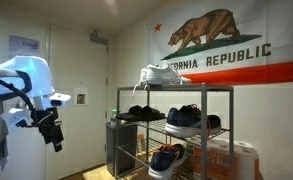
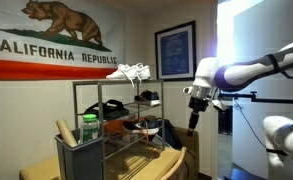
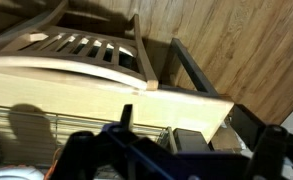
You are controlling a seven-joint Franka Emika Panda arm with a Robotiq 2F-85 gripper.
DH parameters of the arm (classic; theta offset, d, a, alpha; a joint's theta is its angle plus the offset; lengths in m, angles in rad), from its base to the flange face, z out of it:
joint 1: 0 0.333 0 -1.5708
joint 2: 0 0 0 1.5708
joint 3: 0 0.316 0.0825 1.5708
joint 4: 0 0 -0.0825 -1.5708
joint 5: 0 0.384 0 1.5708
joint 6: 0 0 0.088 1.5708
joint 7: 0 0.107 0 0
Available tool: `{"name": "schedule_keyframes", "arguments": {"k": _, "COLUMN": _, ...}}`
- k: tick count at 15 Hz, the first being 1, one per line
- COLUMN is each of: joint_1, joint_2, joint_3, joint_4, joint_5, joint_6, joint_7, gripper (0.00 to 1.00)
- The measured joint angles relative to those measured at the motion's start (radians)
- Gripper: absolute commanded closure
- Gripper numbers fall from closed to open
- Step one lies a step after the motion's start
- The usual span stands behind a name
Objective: Remove the black sneaker from the second shelf and put it on the third shelf
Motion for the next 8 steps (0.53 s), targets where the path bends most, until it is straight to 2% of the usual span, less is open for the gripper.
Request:
{"name": "schedule_keyframes", "arguments": {"k": 4, "joint_1": -0.005, "joint_2": 0.032, "joint_3": 0.001, "joint_4": 0.029, "joint_5": -0.004, "joint_6": 0.023, "joint_7": 0.005, "gripper": 0.00}}
{"name": "schedule_keyframes", "arguments": {"k": 8, "joint_1": -0.040, "joint_2": 0.141, "joint_3": 0.005, "joint_4": 0.076, "joint_5": -0.026, "joint_6": 0.126, "joint_7": 0.011, "gripper": 0.00}}
